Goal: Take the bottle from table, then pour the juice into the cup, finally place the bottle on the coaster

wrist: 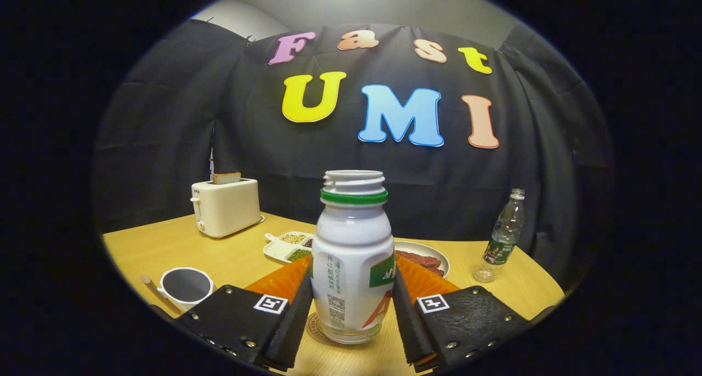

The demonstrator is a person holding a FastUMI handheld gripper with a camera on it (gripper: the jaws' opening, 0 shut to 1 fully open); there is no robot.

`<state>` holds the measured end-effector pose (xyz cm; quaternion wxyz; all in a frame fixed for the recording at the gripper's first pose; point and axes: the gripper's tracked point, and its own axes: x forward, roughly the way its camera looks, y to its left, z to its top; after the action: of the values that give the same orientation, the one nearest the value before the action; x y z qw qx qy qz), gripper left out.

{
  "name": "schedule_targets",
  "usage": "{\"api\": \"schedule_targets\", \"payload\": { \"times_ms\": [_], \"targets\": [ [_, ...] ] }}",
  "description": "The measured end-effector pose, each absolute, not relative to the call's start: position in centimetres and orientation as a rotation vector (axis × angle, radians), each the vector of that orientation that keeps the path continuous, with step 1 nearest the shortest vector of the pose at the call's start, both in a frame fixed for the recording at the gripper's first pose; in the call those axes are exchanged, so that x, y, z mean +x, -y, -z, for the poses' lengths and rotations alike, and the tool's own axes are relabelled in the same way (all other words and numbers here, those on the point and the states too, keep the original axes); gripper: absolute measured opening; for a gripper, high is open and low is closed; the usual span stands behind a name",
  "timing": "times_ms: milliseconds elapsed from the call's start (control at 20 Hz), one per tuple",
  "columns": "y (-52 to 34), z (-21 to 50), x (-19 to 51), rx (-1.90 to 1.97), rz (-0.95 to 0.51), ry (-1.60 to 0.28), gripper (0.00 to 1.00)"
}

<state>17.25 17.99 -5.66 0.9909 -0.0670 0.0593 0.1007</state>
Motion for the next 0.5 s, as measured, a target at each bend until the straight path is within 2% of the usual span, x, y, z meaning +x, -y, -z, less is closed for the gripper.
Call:
{"api": "schedule_targets", "payload": {
  "times_ms": [200,500],
  "targets": [
    [-19.6,5.8,17.5,-0.095,-0.272,-0.098,0.71],
    [-19.2,7.3,18.6,-0.086,-0.255,-0.114,0.71]
  ]
}}
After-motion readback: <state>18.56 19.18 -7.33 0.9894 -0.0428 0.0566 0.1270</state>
